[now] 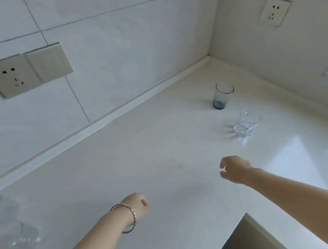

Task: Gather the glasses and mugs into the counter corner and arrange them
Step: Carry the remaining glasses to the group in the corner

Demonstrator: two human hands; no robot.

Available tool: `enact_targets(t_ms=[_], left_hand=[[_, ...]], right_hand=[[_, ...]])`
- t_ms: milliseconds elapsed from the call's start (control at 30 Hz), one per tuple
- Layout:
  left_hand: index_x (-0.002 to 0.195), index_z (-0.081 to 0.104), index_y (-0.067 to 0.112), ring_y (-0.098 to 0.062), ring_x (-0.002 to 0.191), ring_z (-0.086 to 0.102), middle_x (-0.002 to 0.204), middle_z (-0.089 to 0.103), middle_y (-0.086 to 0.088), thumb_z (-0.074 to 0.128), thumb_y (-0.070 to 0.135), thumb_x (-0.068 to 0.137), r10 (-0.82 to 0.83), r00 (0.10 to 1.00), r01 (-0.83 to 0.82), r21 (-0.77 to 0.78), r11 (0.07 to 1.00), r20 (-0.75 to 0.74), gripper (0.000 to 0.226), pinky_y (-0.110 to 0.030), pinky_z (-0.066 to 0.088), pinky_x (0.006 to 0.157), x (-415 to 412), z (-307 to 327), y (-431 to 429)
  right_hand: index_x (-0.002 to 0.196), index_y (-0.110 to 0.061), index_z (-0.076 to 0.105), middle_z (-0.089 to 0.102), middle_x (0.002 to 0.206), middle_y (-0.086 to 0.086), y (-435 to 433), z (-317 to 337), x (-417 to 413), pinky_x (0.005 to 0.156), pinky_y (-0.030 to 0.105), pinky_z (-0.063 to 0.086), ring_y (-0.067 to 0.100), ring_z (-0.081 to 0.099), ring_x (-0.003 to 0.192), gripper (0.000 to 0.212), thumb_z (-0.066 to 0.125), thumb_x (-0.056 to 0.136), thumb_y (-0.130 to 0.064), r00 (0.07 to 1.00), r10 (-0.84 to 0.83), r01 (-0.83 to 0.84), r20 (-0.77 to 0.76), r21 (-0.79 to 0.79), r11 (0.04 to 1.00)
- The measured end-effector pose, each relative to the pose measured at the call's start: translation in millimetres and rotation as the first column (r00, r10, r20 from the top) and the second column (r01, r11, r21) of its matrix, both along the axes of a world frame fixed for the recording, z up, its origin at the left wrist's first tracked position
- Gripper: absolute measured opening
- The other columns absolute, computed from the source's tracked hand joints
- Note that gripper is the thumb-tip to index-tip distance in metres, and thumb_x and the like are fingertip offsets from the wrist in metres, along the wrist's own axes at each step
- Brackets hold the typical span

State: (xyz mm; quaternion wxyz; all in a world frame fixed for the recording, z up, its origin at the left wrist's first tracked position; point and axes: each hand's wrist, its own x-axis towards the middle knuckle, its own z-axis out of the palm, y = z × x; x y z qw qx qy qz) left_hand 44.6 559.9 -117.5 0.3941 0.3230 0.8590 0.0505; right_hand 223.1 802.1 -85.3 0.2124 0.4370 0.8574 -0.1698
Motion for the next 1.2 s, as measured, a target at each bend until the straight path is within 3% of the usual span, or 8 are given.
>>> enact_targets(t_ms=[233,400,500,600,767,867,1033,1200], left_hand=[[0.089,0.049,0.023,-0.016,0.093,0.052,0.103,0.057,-0.001,0.042,0.019,0.091,0.007,1.0,-0.007,-0.002,1.0,-0.007,0.008,-0.024,0.044,0.092,20,2,120],[0.088,0.05,0.023,-0.017,0.097,0.056,0.115,0.063,-0.003,0.045,0.021,0.092,0.036,0.999,-0.036,-0.025,0.999,-0.01,0.006,-0.022,0.044,0.089,18,-3,150],[0.085,0.049,0.023,-0.016,0.094,0.054,0.106,0.059,-0.002,0.045,0.021,0.092,0.056,0.998,-0.056,-0.019,0.998,-0.015,0.009,-0.019,0.041,0.082,15,-7,152],[0.084,0.05,0.024,-0.019,0.102,0.059,0.105,0.059,-0.002,0.046,0.02,0.092,0.095,0.995,-0.095,-0.055,0.994,-0.014,0.01,-0.023,0.045,0.088,11,-8,147],[0.077,0.047,0.028,-0.014,0.093,0.052,0.104,0.054,0.001,0.044,0.02,0.091,0.119,0.993,-0.119,-0.106,0.987,-0.011,0.016,-0.023,0.044,0.087,9,-10,128],[0.085,0.048,0.025,-0.013,0.093,0.049,0.109,0.057,-0.001,0.044,0.019,0.091,0.145,0.989,-0.145,-0.104,0.984,-0.007,0.01,-0.022,0.042,0.088,10,-7,109],[0.094,0.053,0.023,-0.017,0.101,0.054,0.121,0.058,0.0,0.042,0.019,0.091,0.238,0.971,-0.237,-0.136,0.962,-0.006,0.012,-0.025,0.043,0.093,14,4,40],[0.091,0.053,0.022,-0.019,0.108,0.056,0.115,0.058,-0.001,0.041,0.017,0.09,0.35,0.936,-0.352,-0.129,0.927,-0.033,0.012,-0.025,0.042,0.09,17,14,-59]], right_hand=[[0.135,-0.013,0.043,0.04,0.139,0.011,160,22,-12,0.099,0.036,0.041,0.029,0.04,0.129,0.053,0.058,0.087,-0.03,0.988,-0.034,0.075,-0.151,0.275,0.959],[0.147,-0.025,0.023,0.023,0.15,0.007,224,9,-21,0.103,0.042,0.038,0.033,0.028,0.135,0.088,0.073,0.075,-0.037,0.995,-0.08,0.083,-0.053,0.074,0.994],[0.147,-0.028,0.023,0.024,0.149,0.007,236,-9,-15,0.098,0.04,0.043,0.036,0.031,0.13,0.086,0.071,0.075,-0.022,0.997,-0.048,0.048,-0.061,0.003,0.999],[0.143,-0.028,0.032,0.034,0.141,0.008,239,-13,-13,0.091,0.036,0.046,0.036,0.038,0.122,0.082,0.071,0.072,-0.015,0.993,-0.034,0.039,-0.111,0.042,0.998],[0.14,-0.03,0.037,0.041,0.128,0.006,220,-5,-16,0.086,0.034,0.048,0.031,0.045,0.114,0.078,0.074,0.071,-0.03,0.995,0.056,-0.048,-0.078,0.091,0.995],[0.139,-0.031,0.036,0.042,0.129,0.004,187,6,-29,0.084,0.032,0.048,0.027,0.047,0.115,0.077,0.072,0.072,-0.041,0.98,0.188,-0.18,-0.07,0.104,0.978],[0.138,-0.034,0.036,0.043,0.129,0.001,98,22,-61,0.091,0.03,0.045,0.023,0.05,0.117,0.076,0.069,0.071,-0.051,0.917,0.388,-0.385,-0.096,0.043,0.922],[0.138,-0.036,0.035,0.043,0.129,-0.002,-18,28,-89,0.092,0.029,0.043,0.02,0.051,0.118,0.078,0.068,0.069,-0.053,0.82,0.556,-0.561,-0.138,0.002,0.828]])
